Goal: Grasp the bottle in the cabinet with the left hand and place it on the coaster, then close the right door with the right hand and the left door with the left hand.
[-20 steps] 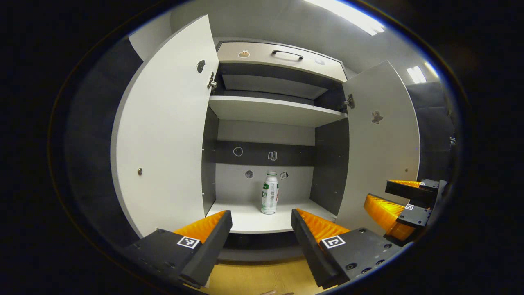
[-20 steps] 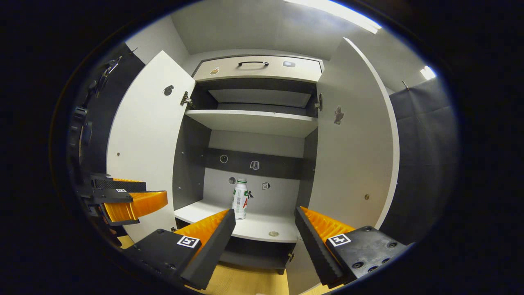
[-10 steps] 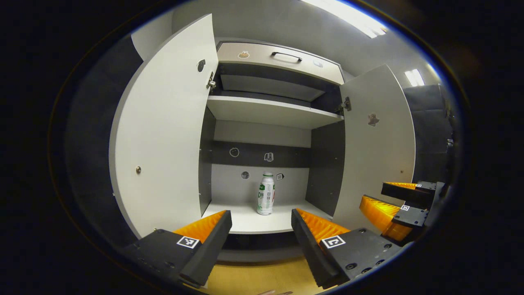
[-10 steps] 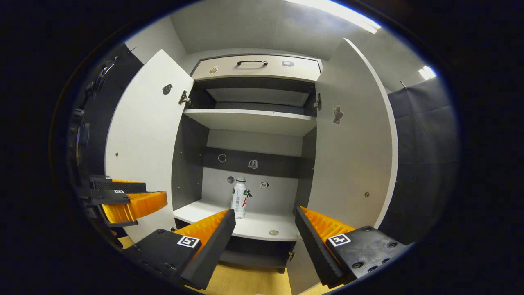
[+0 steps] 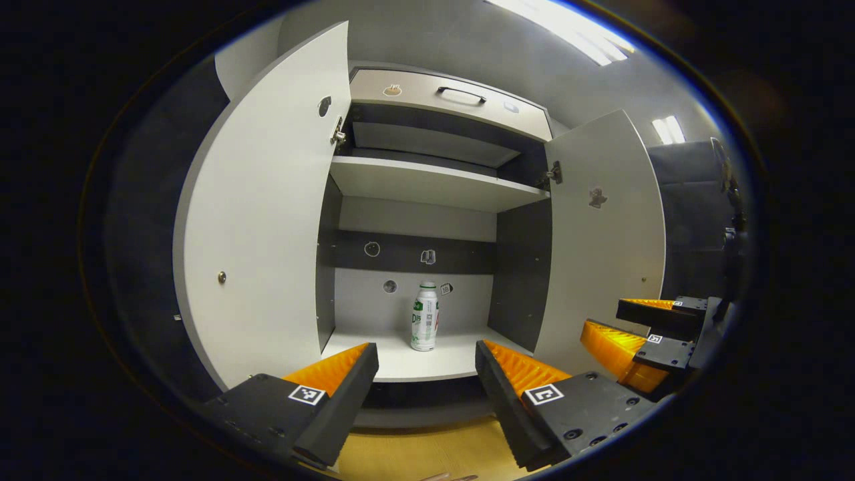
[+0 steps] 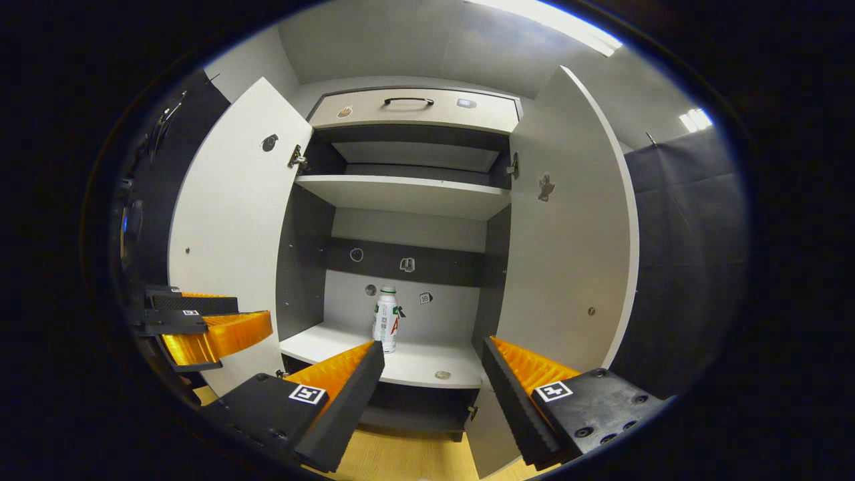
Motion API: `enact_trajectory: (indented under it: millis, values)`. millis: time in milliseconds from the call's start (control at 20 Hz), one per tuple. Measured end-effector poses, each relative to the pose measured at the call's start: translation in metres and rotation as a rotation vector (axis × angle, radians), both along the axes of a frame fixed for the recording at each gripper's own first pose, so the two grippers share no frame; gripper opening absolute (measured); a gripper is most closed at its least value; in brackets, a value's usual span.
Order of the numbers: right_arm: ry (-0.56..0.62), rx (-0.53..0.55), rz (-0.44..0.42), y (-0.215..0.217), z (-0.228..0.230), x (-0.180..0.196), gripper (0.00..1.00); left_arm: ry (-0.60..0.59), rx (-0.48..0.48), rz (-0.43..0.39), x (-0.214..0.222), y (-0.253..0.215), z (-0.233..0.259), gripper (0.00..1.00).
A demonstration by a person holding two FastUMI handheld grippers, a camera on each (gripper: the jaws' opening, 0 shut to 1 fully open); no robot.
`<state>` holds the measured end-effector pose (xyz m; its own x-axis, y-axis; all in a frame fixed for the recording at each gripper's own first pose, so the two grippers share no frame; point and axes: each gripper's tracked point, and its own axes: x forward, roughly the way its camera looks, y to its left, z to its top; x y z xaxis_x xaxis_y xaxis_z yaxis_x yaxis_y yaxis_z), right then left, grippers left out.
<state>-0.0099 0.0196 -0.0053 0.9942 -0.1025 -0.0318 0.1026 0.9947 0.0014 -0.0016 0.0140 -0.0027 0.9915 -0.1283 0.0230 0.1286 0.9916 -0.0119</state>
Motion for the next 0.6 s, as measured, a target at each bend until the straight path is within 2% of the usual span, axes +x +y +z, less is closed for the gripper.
enact_trajectory:
  millis: [200,250,350,600]
  values:
    - [0.012,0.005,-0.034,0.003,-0.006,-0.005,0.97,0.000,0.035,-0.056,0.005,-0.005,-0.004,0.93]
    - [0.018,0.001,-0.046,0.002,-0.010,-0.007,0.94,0.001,0.041,-0.072,0.008,-0.007,-0.005,0.93]
    - [0.029,-0.023,-0.065,-0.002,-0.016,-0.009,0.98,-0.003,0.044,-0.106,0.018,-0.014,-0.007,0.93]
    - [0.008,-0.021,-0.046,-0.015,-0.016,0.018,0.97,-0.009,0.066,-0.119,0.080,-0.029,-0.010,0.92]
